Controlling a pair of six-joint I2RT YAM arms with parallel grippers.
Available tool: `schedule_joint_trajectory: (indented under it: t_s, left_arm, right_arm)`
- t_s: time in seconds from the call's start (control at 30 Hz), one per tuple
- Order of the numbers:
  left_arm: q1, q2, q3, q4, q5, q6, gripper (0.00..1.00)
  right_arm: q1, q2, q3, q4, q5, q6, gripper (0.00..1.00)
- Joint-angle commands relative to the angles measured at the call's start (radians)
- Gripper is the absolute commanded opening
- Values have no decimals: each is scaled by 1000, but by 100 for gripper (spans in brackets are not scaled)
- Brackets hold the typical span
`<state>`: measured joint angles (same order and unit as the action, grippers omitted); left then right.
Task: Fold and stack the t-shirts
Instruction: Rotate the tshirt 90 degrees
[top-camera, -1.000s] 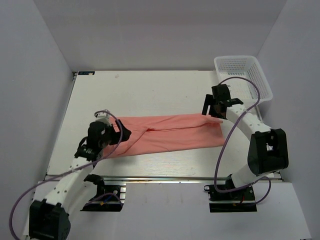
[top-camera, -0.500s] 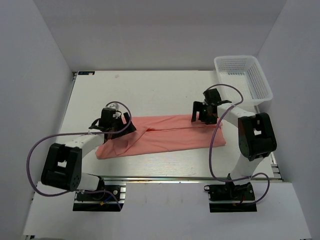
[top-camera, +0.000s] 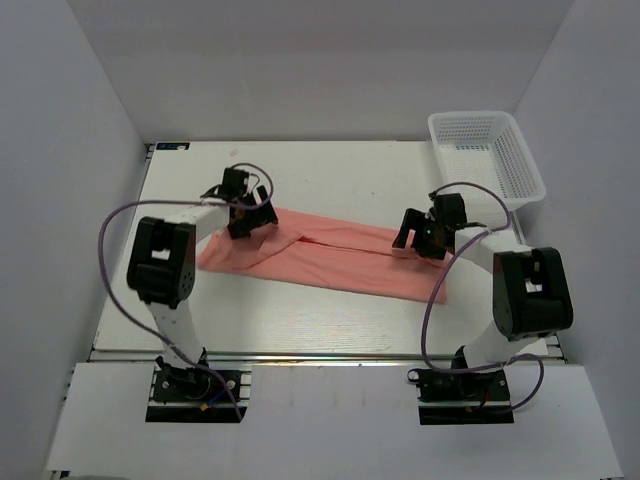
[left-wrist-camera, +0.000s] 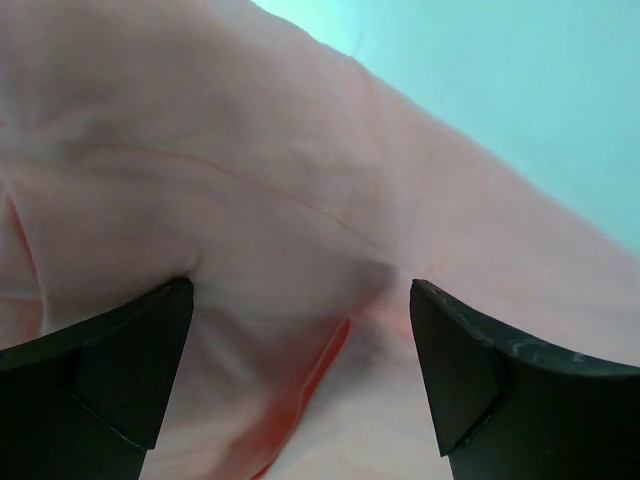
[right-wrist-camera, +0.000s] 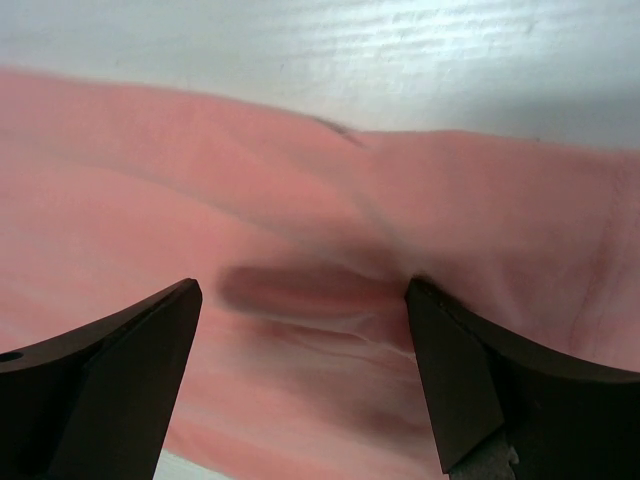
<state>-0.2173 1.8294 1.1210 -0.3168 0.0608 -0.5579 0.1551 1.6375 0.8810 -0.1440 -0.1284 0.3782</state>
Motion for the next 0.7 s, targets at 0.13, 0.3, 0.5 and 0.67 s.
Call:
schedule_joint_trajectory:
  t_s: [0.13,0.3,0.5,0.67]
  left_arm:
    - [15,603,813,-155,170,148,100]
    - [6,1050,1353,-129,374,123,100]
    - [-33,1070,1324,202,491,13,100]
    - [-33,966,1218,255,481,56,100]
  right_arm:
    - [220,-163,-258,-45,-106,10,89]
    - [519,-203,-382,53,-255,80,91]
    - [810,-139,-219,43,-298,-45,91]
    - [848,-149,-134,37,-303,-119,91]
